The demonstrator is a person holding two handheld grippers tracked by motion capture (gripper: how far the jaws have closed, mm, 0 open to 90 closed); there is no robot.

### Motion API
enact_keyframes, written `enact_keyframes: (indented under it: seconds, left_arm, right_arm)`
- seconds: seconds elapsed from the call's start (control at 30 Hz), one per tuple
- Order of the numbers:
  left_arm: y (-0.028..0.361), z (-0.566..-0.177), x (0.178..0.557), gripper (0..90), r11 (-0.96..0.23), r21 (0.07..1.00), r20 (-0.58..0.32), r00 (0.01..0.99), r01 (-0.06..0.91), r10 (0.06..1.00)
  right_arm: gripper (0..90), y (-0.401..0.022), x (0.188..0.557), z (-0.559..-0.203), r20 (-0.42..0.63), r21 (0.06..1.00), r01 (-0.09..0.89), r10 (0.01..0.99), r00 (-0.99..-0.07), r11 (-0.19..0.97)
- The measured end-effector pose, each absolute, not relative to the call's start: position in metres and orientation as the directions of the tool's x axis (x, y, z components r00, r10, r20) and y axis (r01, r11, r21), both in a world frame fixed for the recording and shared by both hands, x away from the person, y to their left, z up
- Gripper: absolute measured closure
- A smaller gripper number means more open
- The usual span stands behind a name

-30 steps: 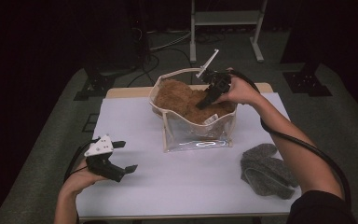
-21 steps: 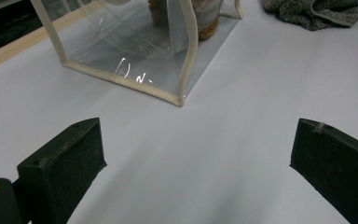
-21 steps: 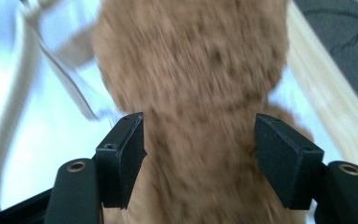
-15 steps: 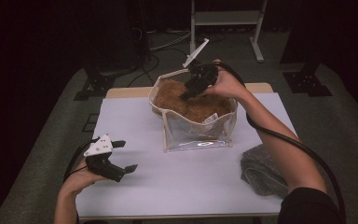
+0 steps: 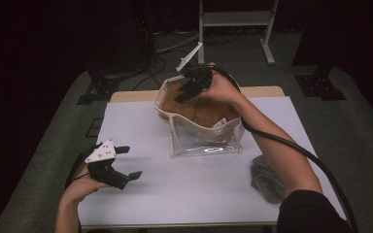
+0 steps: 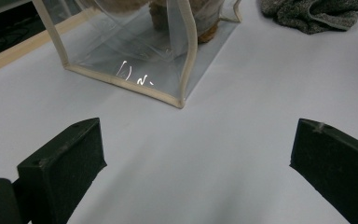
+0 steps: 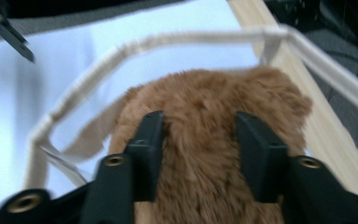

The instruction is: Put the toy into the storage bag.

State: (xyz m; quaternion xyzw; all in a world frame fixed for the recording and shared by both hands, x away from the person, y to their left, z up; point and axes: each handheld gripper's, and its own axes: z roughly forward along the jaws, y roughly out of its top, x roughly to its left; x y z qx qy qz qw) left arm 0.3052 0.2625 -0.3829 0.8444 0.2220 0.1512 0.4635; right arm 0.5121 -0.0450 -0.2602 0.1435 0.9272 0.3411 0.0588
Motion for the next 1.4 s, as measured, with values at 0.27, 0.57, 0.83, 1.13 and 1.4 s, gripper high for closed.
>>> enact_keyframes:
  seconds: [0.27,0.57,0.83,1.13,1.4]
  left_arm:
    - [0.261,-0.383,0.305,2.0,-0.475,0.849,0.052,0.858,0.231,0.511]
    - [0.260,-0.381,0.304,2.0,-0.473,0.852,0.056,0.857,0.227,0.512]
    - [0.258,-0.380,0.302,2.0,-0.477,0.849,0.060,0.856,0.226,0.513]
    - [0.260,-0.380,0.302,2.0,-0.470,0.854,0.059,0.854,0.224,0.516]
    - [0.258,-0.381,0.300,2.0,-0.470,0.854,0.059,0.856,0.223,0.513]
  right_arm:
    - [68.6,-0.045,0.515,-0.276,0.026,0.597,0.273,0.322,-0.946,0.754]
    - [59.0,-0.063,0.511,-0.260,0.089,0.677,0.294,0.321,-0.943,0.675]
    - [52.1,-0.088,0.500,-0.247,0.108,0.722,0.287,0.308,-0.945,0.629]
    - [49.3,-0.115,0.486,-0.243,0.124,0.742,0.300,0.317,-0.940,0.600]
    - [47.7,-0.137,0.474,-0.239,0.128,0.749,0.314,0.338,-0.933,0.584]
